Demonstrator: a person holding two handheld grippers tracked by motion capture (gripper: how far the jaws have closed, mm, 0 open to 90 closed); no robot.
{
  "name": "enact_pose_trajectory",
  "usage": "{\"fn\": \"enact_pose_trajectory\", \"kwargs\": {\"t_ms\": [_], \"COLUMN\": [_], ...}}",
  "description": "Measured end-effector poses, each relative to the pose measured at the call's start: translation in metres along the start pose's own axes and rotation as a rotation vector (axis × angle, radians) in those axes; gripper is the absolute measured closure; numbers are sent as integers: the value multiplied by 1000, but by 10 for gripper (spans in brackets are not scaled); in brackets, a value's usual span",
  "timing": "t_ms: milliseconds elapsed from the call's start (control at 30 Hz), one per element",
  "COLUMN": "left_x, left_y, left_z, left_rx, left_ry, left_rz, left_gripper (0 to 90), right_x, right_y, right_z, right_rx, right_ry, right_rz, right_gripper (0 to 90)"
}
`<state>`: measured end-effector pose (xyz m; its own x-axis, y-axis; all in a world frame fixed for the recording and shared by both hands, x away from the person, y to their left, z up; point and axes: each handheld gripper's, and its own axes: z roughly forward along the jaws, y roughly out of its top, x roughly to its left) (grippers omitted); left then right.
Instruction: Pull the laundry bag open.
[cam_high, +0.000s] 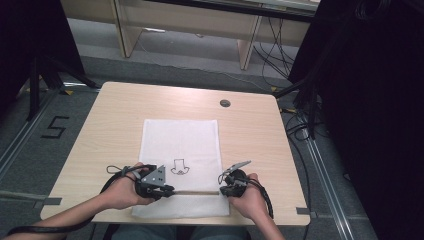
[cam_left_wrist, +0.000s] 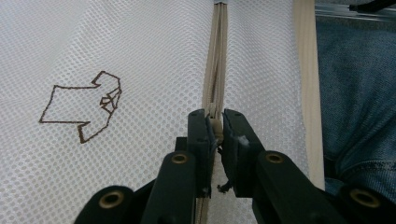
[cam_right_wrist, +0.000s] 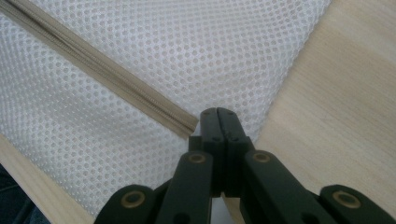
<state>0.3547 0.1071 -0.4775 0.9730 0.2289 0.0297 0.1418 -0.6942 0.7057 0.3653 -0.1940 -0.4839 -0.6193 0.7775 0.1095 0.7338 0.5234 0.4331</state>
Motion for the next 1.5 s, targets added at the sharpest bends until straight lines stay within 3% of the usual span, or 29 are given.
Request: {"fn": "enact_pose_trajectory", "kwargs": {"t_ms": [333, 367, 1500], "left_x": [2, 1, 1], "left_y": [-4, -4, -8], "left_z": [-4, -3, -6], "left_rx": [6, 4, 6], "left_ry": [2, 1, -1], "left_rz": [-10, -9, -12], "left_gripper": [814, 814, 814], "right_x": [0, -2, -2], "right_y": [0, 0, 0], "right_z": [0, 1, 1], "right_rx": [1, -19, -19], "right_ry": [-1, 6, 6], "right_rz": [0, -31, -28], "right_gripper": [900, 900, 900]}}
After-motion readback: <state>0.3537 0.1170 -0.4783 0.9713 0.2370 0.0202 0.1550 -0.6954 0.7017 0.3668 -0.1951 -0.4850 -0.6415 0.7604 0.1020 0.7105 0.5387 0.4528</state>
